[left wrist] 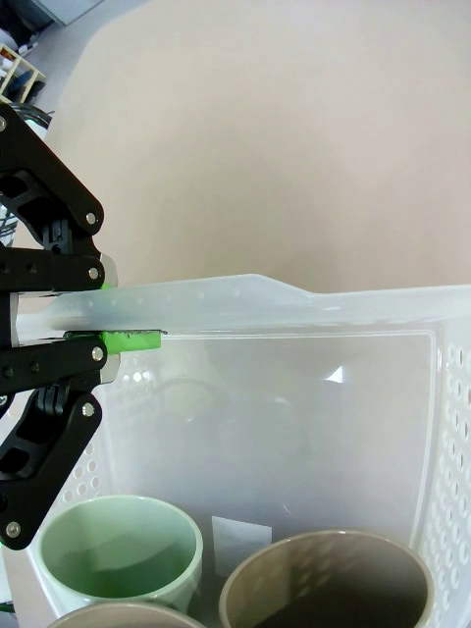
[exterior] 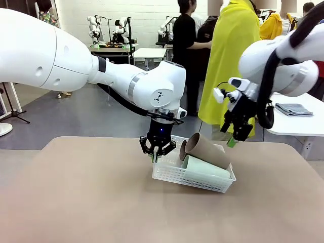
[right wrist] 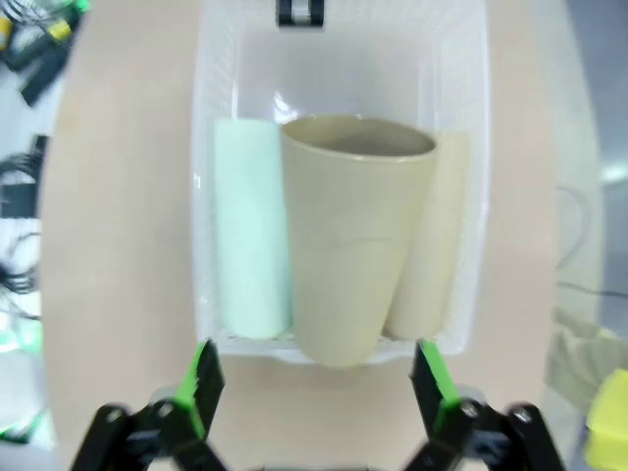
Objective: Clean and organize the cups into the basket.
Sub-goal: Pick up the Reusable plastic cup from the right side of the table and stack it inside the Organizing basket in the center of the table.
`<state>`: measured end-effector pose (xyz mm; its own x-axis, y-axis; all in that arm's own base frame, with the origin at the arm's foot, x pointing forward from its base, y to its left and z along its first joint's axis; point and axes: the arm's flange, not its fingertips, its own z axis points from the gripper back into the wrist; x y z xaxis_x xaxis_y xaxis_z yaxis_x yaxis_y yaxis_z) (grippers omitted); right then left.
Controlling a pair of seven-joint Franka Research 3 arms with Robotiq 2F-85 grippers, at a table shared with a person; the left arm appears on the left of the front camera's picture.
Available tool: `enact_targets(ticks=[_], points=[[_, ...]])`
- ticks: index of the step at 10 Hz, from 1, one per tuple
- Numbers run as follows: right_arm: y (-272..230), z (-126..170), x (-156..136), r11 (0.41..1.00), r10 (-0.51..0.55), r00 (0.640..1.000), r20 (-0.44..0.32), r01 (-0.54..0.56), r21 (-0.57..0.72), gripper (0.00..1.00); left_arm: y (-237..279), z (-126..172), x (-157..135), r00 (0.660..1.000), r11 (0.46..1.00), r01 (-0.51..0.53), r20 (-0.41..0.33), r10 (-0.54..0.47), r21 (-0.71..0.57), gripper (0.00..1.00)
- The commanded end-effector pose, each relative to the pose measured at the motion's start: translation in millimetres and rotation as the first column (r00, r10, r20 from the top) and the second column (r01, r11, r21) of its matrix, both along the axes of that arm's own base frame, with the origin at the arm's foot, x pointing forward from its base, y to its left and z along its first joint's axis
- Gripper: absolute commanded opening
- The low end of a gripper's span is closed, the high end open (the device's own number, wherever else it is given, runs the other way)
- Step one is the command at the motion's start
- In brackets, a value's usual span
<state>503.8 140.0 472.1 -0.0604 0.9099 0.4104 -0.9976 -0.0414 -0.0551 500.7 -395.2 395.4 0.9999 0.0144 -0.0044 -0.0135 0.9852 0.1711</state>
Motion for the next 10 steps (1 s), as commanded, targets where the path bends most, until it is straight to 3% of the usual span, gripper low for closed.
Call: enact_targets(ticks=[1, 2, 3, 6, 8, 9, 10], points=[[-55, 5, -37, 0.977, 0.045, 0.999, -0.012, -0.041, 0.211, 1.0, 3, 0, -3, 1.0, 1.0, 0.004, 0.004, -0.004, -0.013, 0.0], [-99, 10, -49, 0.924, 0.072, 0.997, -0.014, -0.061, 0.376, 1.0, 3, 0, -3, 1.0, 1.0, 0.004, 0.004, -0.004, -0.013, 0.0], [-139, 5, -58, 0.899, 0.064, 0.998, -0.002, -0.056, 0.435, 1.0, 3, 0, -3, 1.0, 1.0, 0.004, 0.004, -0.004, -0.013, 0.0], [-248, -27, -72, 0.769, -0.051, 0.992, -0.116, 0.113, 0.629, 1.0, 3, 0, -3, 1.0, 1.0, 0.004, 0.004, -0.004, -0.013, 0.0], [-288, -43, -80, 0.733, -0.107, 0.978, -0.179, 0.199, 0.651, 1.0, 3, 0, -3, 1.0, 1.0, 0.004, 0.004, -0.004, -0.013, 0.0], [-299, -48, -86, 0.742, -0.133, 0.973, -0.188, 0.224, 0.632, 1.0, 3, 0, -3, 1.0, 1.0, 0.004, 0.004, -0.004, -0.013, 0.0], [-289, -47, -96, 0.762, -0.089, 0.983, -0.163, 0.172, 0.624, 1.0, 3, 0, -3, 1.0, 1.0, 0.004, 0.004, -0.004, -0.013, 0.0]])
